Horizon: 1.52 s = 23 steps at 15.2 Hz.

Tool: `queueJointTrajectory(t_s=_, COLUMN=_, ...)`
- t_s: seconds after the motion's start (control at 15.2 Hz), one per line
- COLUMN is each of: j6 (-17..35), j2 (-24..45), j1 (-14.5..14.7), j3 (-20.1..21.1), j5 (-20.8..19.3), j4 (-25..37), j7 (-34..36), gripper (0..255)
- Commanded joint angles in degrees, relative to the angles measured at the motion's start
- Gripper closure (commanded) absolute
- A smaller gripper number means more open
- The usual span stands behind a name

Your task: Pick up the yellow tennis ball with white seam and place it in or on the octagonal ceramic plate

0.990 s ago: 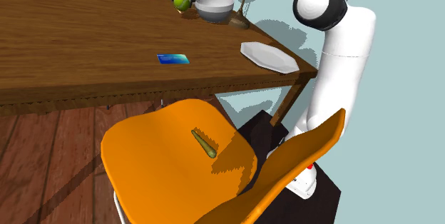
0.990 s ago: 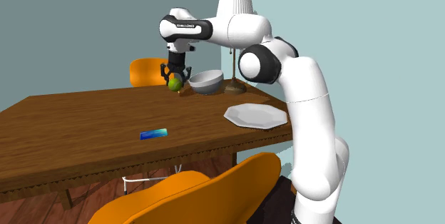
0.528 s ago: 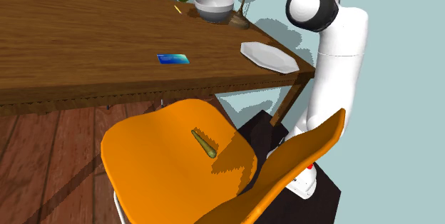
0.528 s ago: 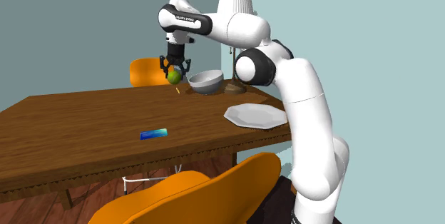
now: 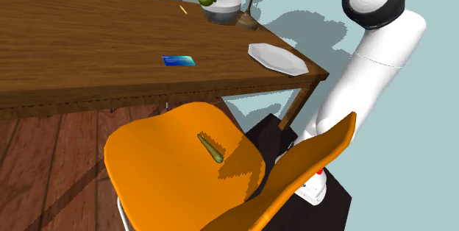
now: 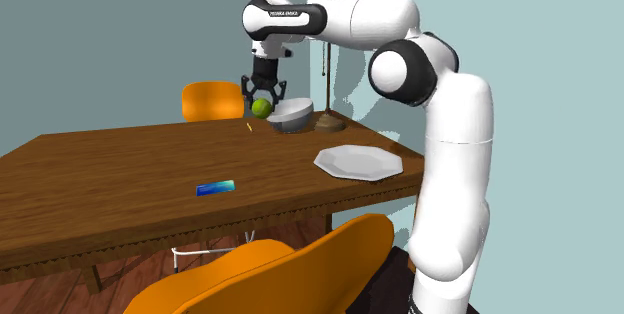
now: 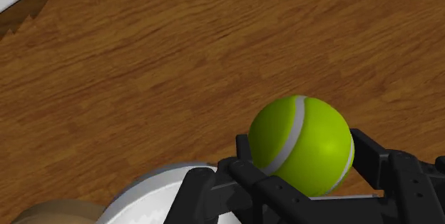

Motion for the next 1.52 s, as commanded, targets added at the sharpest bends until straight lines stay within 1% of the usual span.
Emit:
queueJointTrajectory(t_s=0.0, j6=1.4, j2=-5.1, j1=0.0, j3=-0.1, j5=-0.4, j4=-6.5, j7=-0.3, gripper=255)
queueJointTrajectory(t_s=0.33, j6=2.8, j2=-16.9, j1=-0.6, j3=-0.6, j5=-1.3, j4=-19.7, j7=-1.4, gripper=255)
queueJointTrajectory(t_s=0.66, j6=2.2, j2=-28.0, j1=-1.4, j3=-1.2, j5=-2.3, j4=-30.2, j7=-2.5, gripper=255)
queueJointTrajectory(t_s=1.06, j6=-0.8, j2=-40.8, j1=-2.8, j3=-2.2, j5=-3.8, j4=-40.1, j7=-4.0, gripper=255)
queueJointTrajectory(t_s=1.45, j6=-6.2, j2=-53.4, j1=-4.6, j3=-3.5, j5=-5.6, j4=-47.3, j7=-5.9, gripper=255)
